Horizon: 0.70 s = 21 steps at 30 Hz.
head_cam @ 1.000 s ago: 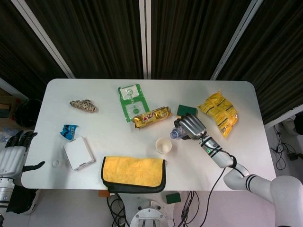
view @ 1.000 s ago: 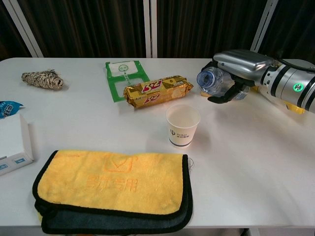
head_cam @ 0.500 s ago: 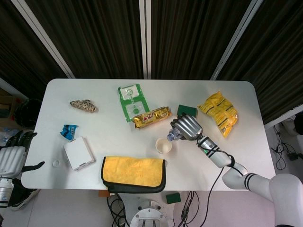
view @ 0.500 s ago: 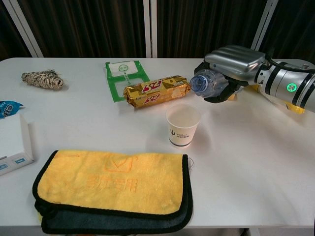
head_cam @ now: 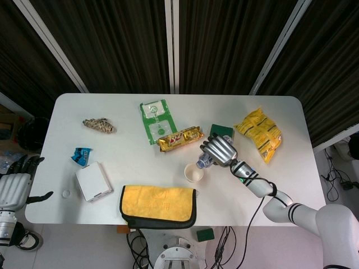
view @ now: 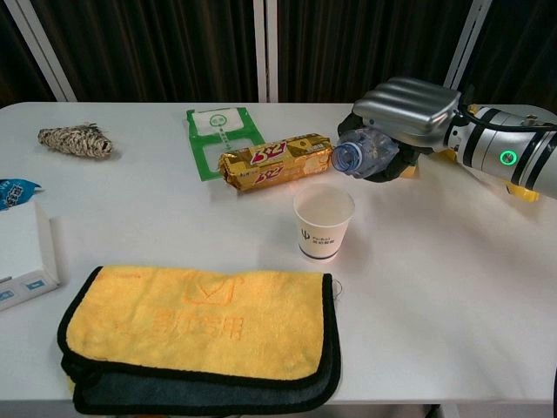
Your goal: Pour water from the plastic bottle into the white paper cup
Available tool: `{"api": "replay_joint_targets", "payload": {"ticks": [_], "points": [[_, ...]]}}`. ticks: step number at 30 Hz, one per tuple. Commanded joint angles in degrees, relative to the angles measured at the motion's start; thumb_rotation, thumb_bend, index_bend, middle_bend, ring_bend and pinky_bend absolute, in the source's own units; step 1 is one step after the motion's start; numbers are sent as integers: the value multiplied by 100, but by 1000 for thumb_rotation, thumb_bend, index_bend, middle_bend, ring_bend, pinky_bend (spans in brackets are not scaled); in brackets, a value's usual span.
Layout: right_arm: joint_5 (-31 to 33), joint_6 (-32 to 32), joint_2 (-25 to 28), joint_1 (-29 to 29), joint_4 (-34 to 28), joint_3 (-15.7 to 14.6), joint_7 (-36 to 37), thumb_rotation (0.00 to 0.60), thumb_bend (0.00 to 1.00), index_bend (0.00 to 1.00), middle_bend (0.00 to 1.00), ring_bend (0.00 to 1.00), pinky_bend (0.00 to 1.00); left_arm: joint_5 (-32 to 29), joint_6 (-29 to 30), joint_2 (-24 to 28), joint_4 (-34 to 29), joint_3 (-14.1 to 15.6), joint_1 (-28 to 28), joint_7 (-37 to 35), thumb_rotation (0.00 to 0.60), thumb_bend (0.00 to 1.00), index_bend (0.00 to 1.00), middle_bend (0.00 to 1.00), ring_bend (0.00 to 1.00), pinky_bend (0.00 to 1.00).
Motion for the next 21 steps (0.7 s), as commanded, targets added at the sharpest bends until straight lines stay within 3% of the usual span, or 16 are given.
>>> {"api": "replay_joint_targets", "payload": {"ticks": [1, 21], "points": [[-38, 13, -20, 25, 43, -27, -97, 600, 477, 973, 666, 518, 427, 1, 0, -1, 6, 1, 1, -4, 488, 52, 143, 120, 32, 133], [-173, -76, -53, 229, 140, -109, -559, 600, 477, 972, 660, 519, 421, 14, -15, -7, 24, 11, 1, -27, 489, 51, 143, 120, 32, 133]]}}
